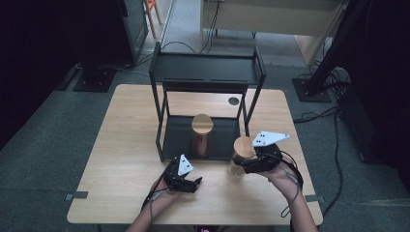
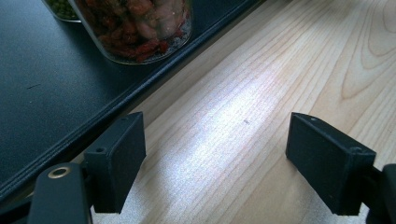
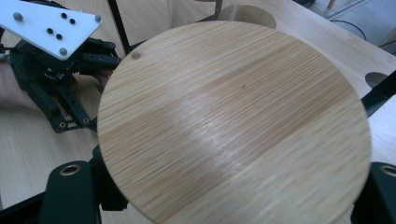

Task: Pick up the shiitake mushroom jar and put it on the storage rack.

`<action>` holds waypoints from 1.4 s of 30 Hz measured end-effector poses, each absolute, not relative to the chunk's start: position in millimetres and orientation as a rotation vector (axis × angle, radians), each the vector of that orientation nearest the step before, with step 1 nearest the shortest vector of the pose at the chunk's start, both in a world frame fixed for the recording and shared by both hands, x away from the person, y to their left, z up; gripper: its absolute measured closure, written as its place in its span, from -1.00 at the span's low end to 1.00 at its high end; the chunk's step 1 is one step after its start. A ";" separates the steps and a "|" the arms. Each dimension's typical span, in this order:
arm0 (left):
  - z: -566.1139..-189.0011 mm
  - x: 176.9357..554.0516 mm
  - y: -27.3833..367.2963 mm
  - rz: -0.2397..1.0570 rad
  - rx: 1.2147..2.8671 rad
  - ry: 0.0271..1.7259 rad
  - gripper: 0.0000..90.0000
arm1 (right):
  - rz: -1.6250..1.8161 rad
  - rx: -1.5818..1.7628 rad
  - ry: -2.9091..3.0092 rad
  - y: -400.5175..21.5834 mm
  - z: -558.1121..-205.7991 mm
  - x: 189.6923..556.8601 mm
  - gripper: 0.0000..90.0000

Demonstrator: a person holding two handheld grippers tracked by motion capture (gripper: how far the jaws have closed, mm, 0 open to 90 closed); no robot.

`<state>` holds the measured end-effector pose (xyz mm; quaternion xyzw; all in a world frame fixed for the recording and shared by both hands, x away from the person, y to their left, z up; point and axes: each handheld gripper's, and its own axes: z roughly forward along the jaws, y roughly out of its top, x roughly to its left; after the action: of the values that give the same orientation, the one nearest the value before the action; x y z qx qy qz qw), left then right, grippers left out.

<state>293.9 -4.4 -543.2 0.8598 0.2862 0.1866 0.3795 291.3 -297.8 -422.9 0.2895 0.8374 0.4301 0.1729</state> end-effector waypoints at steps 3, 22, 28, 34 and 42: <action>-543.2 293.9 -4.4 0.476 2.196 0.730 -0.55 | 1.210 0.816 2.382 -294.5 -422.8 292.4 -0.45; -543.4 293.8 -4.5 0.478 2.195 0.729 -0.55 | 1.209 0.835 2.384 -283.5 -421.7 301.6 -0.45; -543.4 293.8 -4.5 0.477 2.195 0.729 -0.55 | 1.211 0.842 2.377 -280.5 -420.0 305.1 -0.45; -543.3 293.8 -4.5 0.477 2.196 0.728 -0.55 | 1.220 0.853 2.369 -277.4 -418.4 308.1 -0.45; -543.3 293.8 -4.5 0.476 2.196 0.727 -0.55 | 1.214 0.858 2.366 -272.5 -415.2 312.8 -0.45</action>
<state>293.8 -4.5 -543.3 0.8602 0.2846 0.1863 0.3800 312.8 -272.5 -415.2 0.3025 0.8340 0.4278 0.1728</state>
